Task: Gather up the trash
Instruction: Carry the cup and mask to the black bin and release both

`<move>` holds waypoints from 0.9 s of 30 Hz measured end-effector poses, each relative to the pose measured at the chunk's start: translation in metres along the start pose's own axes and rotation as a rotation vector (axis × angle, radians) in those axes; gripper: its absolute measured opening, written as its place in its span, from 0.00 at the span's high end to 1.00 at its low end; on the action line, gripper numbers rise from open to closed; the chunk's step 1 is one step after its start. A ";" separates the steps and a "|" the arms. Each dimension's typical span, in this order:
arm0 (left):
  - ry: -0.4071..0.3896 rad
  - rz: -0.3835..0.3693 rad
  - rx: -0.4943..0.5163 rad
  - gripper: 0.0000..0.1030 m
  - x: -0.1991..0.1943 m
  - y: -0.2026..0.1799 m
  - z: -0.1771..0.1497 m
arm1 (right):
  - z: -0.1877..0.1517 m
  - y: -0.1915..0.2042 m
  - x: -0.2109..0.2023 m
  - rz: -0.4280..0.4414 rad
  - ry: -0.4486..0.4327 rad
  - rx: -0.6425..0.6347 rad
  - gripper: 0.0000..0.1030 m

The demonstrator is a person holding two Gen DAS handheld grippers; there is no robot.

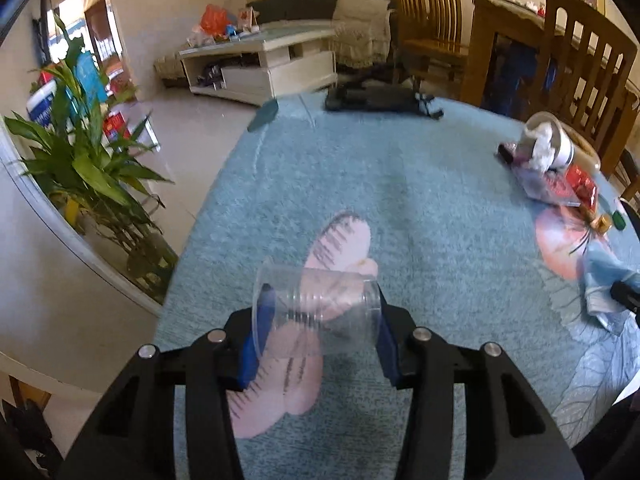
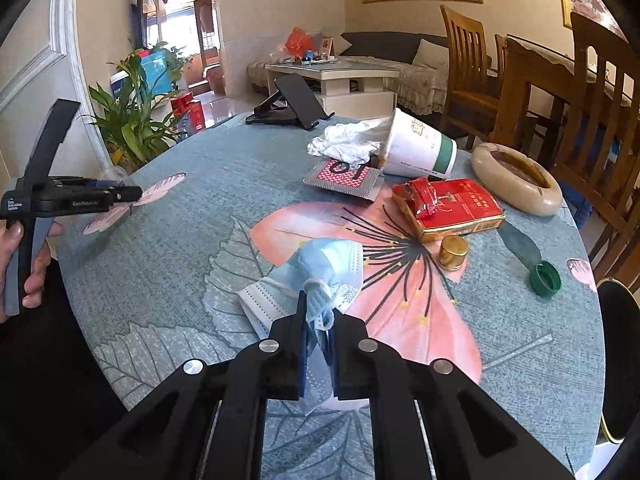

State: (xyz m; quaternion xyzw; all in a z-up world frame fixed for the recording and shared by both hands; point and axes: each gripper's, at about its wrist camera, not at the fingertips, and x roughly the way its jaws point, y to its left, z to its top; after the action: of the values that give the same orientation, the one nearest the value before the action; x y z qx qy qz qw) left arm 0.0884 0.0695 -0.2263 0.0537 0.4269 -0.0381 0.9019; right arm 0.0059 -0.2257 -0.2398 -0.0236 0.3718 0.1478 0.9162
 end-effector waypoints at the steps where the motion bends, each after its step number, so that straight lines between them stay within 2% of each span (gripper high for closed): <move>1: -0.018 -0.004 0.003 0.54 -0.005 -0.001 0.002 | 0.000 -0.001 -0.001 -0.001 -0.002 0.003 0.91; 6: -0.062 -0.030 0.061 0.54 -0.020 -0.025 0.013 | -0.004 -0.010 -0.006 -0.018 -0.008 0.022 0.91; 12: -0.097 -0.138 0.184 0.54 -0.034 -0.093 0.029 | -0.010 -0.048 -0.039 -0.078 -0.066 0.115 0.91; 17: -0.152 -0.252 0.324 0.54 -0.052 -0.177 0.040 | -0.018 -0.121 -0.094 -0.194 -0.156 0.275 0.91; 20: -0.171 -0.309 0.402 0.54 -0.060 -0.224 0.039 | -0.023 -0.167 -0.123 -0.271 -0.170 0.345 0.91; 23: -0.175 -0.380 0.468 0.54 -0.068 -0.271 0.038 | -0.022 -0.207 -0.149 -0.372 -0.176 0.362 0.91; 27: -0.180 -0.444 0.536 0.54 -0.073 -0.321 0.040 | -0.025 -0.255 -0.166 -0.470 -0.166 0.402 0.91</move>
State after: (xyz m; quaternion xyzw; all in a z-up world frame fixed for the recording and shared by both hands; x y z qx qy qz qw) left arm 0.0356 -0.2525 -0.1654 0.1906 0.3217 -0.3482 0.8596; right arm -0.0501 -0.5152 -0.1611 0.0846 0.3020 -0.1429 0.9387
